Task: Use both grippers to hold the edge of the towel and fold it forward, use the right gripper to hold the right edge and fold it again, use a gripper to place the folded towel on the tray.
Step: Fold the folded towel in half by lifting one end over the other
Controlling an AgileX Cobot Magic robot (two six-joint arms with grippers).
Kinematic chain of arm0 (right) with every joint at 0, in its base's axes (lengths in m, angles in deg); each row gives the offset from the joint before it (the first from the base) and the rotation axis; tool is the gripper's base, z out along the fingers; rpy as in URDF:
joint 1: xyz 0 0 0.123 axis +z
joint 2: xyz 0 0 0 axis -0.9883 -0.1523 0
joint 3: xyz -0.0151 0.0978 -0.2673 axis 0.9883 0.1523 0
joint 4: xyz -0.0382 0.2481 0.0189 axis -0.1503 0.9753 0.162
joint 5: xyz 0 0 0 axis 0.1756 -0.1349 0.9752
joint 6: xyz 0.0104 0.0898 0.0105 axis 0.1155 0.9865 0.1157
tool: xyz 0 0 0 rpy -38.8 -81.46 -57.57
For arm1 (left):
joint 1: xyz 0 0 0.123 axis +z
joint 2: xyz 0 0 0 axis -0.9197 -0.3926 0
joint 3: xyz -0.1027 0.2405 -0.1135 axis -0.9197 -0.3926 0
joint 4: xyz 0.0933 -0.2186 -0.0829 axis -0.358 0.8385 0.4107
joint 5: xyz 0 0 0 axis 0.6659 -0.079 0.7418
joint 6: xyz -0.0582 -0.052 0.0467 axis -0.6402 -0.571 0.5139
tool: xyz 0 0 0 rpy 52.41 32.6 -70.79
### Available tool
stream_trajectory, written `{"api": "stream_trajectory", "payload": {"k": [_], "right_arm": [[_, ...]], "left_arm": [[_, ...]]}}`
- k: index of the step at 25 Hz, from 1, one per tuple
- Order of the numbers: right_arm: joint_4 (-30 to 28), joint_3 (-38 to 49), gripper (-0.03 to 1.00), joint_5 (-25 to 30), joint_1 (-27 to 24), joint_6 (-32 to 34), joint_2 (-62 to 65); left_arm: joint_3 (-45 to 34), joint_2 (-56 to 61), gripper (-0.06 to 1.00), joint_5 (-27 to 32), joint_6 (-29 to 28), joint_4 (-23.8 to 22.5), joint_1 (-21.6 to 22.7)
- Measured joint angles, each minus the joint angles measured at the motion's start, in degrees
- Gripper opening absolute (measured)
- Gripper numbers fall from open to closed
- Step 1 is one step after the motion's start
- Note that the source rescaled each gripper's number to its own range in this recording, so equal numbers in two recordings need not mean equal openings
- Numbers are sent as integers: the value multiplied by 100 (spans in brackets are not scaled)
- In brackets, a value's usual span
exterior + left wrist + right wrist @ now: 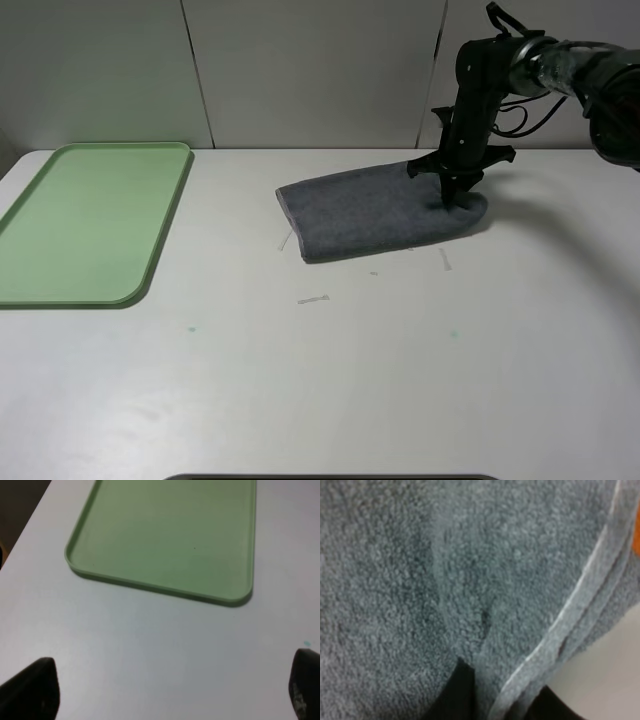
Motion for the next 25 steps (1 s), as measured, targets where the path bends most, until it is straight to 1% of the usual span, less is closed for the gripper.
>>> {"api": "stream_trajectory", "payload": {"k": [5,10,20,25], "right_arm": [[-291,20,15,294,-11,0,268],[-533,20,15,453,-5,34,543],[-890,20,15,459,-5,116,1021],[-925,20,15,465,-5,146,1248]], "left_arm": [[0,0,92,0,0,0,0],[0,0,92,0,0,0,0],[0,0,92,0,0,0,0],[0,0,92,0,0,0,0]]}}
